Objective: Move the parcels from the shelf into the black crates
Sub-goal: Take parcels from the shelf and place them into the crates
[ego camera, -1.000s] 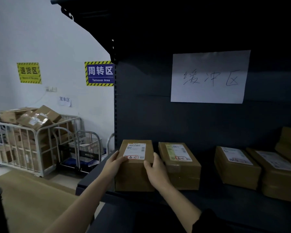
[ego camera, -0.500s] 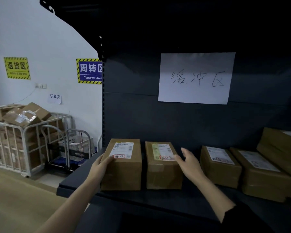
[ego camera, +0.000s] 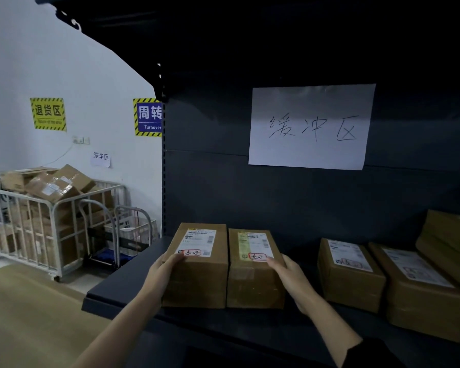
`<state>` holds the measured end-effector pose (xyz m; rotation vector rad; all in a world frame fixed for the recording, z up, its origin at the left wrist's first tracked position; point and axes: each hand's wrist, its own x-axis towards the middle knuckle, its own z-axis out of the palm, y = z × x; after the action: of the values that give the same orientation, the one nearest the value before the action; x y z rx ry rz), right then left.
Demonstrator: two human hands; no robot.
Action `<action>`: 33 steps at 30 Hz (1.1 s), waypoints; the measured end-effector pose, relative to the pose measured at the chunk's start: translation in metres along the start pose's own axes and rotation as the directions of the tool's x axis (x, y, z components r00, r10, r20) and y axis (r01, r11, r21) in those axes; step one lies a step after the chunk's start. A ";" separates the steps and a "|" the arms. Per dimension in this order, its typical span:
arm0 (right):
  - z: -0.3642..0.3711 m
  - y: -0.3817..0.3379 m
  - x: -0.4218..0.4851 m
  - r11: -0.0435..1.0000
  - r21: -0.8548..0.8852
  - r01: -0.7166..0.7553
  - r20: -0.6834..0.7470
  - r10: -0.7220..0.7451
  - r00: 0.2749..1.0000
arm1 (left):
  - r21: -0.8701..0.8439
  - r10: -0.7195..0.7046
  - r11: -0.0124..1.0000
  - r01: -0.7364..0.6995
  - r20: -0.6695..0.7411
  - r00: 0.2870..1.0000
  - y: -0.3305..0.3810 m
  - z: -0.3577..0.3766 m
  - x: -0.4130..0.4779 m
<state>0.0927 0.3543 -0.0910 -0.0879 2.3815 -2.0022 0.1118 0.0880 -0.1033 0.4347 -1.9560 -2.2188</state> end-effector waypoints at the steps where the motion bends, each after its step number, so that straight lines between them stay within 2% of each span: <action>1: 0.000 0.000 -0.001 1.000 0.004 0.006 0.005 -0.006 1.000 | 0.001 0.003 1.000 -0.003 0.000 1.000 0.000 0.000 -0.001; 8: 0.004 0.000 -0.005 0.995 0.042 0.096 0.032 -0.097 0.995 | -0.018 0.119 0.993 -0.119 0.004 0.993 0.007 -0.005 -0.019; 13: 0.017 -0.004 -0.005 0.982 0.070 0.175 0.073 -0.180 0.981 | -0.058 0.140 0.989 -0.139 0.000 0.990 0.008 -0.026 -0.031; 21: 0.057 -0.008 -0.004 0.969 0.125 0.215 0.227 -0.239 0.944 | -0.076 0.222 0.970 -0.230 -0.107 0.969 0.009 -0.069 -0.066; 27: 0.102 -0.016 -0.012 0.959 0.192 0.210 0.393 -0.271 0.879 | -0.027 0.293 0.951 -0.309 -0.240 0.925 0.003 -0.117 -0.095; 33: 0.154 -0.024 -0.030 0.937 0.266 0.226 0.568 -0.341 0.749 | 0.055 0.352 0.933 -0.356 -0.348 0.869 0.002 -0.173 -0.134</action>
<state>0.1325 0.2011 -0.0944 -0.9907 1.8400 -1.8855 0.2931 -0.0347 -0.1044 0.4004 -1.6749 -1.7794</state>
